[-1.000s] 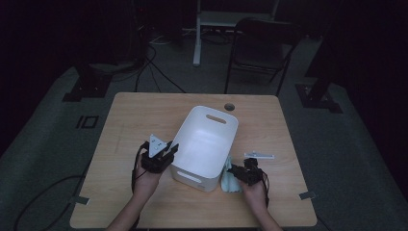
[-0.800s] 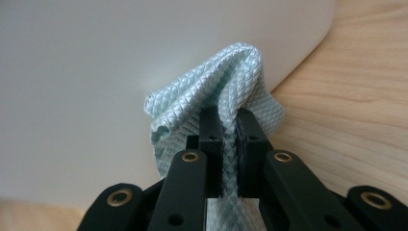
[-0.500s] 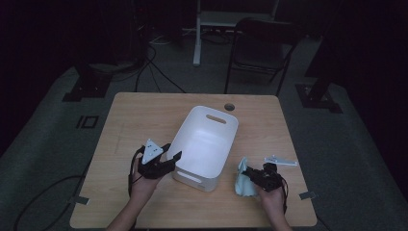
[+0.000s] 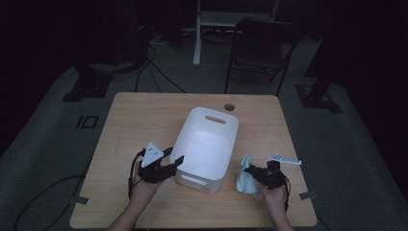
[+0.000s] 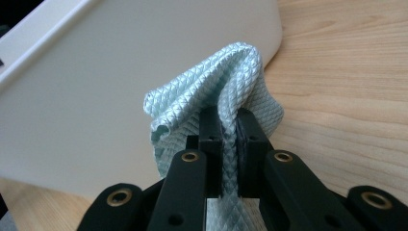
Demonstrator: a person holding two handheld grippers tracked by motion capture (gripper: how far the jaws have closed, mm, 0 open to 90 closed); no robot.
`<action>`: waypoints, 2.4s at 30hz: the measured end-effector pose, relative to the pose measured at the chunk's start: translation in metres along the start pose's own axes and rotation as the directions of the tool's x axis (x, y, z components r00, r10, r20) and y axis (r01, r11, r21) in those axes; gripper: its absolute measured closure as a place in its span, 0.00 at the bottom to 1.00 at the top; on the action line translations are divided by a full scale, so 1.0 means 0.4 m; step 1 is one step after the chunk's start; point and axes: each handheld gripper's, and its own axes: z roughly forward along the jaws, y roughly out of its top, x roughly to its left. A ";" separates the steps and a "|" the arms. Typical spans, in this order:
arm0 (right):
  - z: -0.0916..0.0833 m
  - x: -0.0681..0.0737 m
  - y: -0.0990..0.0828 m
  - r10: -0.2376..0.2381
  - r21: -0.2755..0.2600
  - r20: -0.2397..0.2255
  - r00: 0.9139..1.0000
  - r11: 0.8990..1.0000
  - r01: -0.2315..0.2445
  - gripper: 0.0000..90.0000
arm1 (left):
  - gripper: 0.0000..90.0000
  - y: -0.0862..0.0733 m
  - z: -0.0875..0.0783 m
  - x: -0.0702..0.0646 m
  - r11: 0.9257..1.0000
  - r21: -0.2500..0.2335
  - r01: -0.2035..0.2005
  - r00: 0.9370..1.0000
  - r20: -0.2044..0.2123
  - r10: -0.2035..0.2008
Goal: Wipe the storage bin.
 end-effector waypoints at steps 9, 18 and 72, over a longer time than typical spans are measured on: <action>-0.005 -0.007 0.003 0.004 -0.005 0.003 1.000 1.000 -0.004 0.93 | 0.51 -0.006 -0.020 -0.032 1.000 -0.001 -0.015 1.000 0.022 0.015; -0.006 -0.009 0.006 0.002 -0.008 0.005 1.000 1.000 -0.002 0.93 | 0.49 -0.013 -0.040 -0.066 0.999 -0.017 -0.048 0.995 0.083 0.049; -0.039 -0.041 -0.010 0.020 -0.027 0.015 1.000 0.999 -0.019 0.93 | 0.49 0.253 0.411 0.246 0.982 0.061 -0.178 0.957 0.242 0.158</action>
